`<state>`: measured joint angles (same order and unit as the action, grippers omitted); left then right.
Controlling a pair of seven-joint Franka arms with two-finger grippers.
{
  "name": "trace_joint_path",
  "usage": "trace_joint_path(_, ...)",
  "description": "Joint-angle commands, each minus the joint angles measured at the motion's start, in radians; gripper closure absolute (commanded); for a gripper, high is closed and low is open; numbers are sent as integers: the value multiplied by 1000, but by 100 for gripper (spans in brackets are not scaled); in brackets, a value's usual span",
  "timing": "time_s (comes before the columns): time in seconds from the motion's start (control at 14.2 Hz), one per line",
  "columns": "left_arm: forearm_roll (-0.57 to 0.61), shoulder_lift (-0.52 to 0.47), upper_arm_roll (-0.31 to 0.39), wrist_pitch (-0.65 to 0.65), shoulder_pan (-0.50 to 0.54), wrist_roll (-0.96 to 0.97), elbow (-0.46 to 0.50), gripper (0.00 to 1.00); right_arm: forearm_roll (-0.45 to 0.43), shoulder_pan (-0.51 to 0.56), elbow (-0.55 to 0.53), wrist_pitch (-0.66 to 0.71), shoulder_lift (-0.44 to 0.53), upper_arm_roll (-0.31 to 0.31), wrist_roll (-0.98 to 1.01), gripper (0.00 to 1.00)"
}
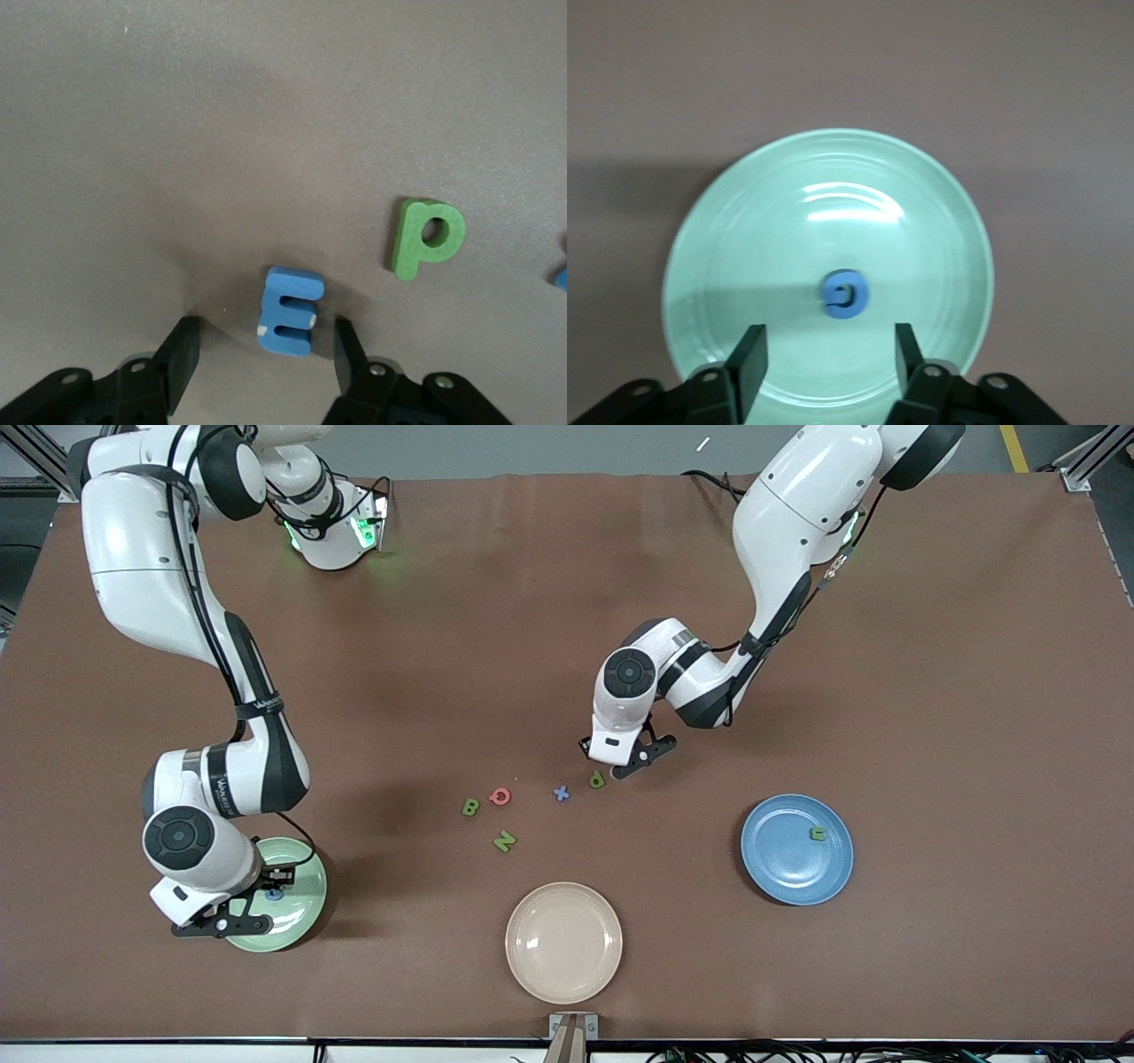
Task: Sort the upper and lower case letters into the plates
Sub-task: 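Grasp the blue e with the left gripper while the right gripper grasps green B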
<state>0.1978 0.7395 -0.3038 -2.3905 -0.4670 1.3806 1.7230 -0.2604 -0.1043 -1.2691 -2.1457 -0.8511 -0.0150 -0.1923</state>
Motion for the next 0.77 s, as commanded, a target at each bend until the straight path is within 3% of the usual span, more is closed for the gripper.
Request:
trace_joint_path(0.0,3,8,6,-12,7,3,6,61,102,-46,-15,18,20,4,-28,0)
trace_joint_path(0.14,2,8,8,-12,8,8,6,98,220,-121,-13,85,23,6,-141,0)
trace_joint_path(0.42,3,-6,14,-1,56,-3,-11,100,244,-283,-41,73,20,6,-453,0)
trace_joint_path(0.7,28,-95,40,54,171,-5,-20,100,245,-373,-113,-8,17,6,-628,3)
